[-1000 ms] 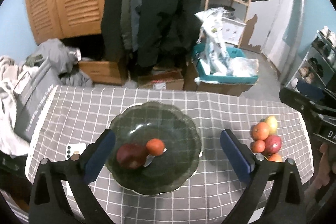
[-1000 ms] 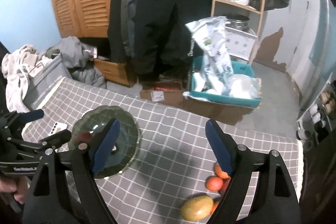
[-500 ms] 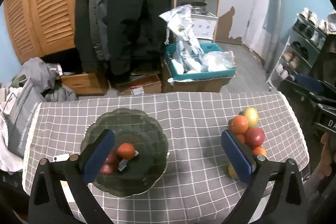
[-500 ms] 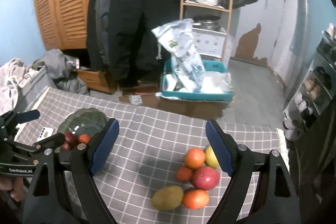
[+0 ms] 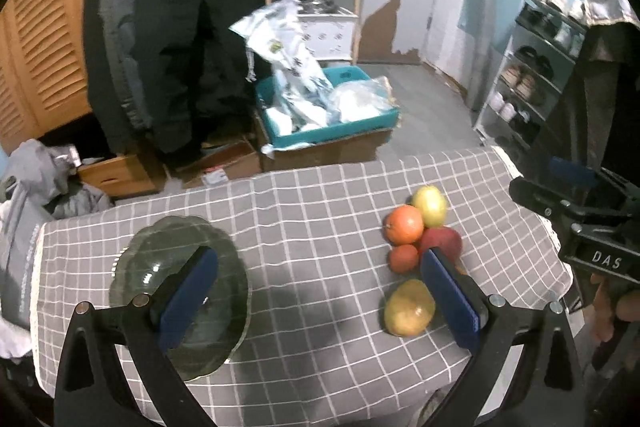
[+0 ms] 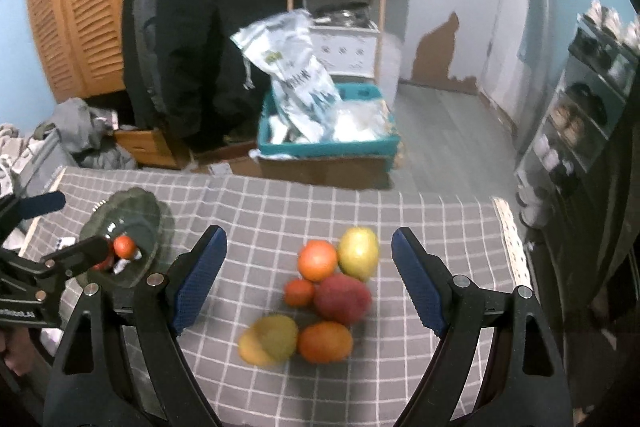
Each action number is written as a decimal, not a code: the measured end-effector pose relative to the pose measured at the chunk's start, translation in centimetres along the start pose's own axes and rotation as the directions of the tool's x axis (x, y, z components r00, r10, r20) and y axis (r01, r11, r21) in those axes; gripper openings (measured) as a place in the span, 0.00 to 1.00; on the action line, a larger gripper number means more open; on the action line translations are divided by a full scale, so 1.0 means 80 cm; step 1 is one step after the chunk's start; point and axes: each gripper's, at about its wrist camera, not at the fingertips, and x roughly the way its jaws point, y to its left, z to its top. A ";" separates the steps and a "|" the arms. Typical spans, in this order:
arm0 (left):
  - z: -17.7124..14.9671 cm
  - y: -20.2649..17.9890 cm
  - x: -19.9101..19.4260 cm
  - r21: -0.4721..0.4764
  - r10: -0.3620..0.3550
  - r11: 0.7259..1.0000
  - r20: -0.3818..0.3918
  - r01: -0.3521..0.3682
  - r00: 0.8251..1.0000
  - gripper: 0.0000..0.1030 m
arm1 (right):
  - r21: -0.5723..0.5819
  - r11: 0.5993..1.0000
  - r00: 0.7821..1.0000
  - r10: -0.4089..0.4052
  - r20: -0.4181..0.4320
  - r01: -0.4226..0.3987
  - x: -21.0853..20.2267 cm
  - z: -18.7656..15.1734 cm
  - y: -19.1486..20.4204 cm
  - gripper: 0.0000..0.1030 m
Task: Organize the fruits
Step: 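Move both open tools back toward the remaining fruit cluster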
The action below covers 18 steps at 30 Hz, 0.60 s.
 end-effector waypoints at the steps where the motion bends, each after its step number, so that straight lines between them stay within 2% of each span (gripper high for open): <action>1: 0.000 -0.004 0.004 0.002 -0.009 1.000 -0.008 0.009 1.000 0.99 | 0.004 1.000 1.000 -0.006 -0.008 0.006 0.002 -0.004 -0.004 0.81; 10: -0.012 -0.037 0.044 0.028 -0.045 0.998 -0.077 0.047 0.996 0.99 | 0.030 0.999 0.996 -0.041 -0.074 0.044 0.017 -0.035 -0.038 0.81; 18: -0.031 -0.063 0.084 0.032 -0.098 0.994 -0.184 0.105 0.978 0.99 | 0.046 0.998 0.987 -0.035 -0.155 0.042 0.044 -0.061 -0.057 0.81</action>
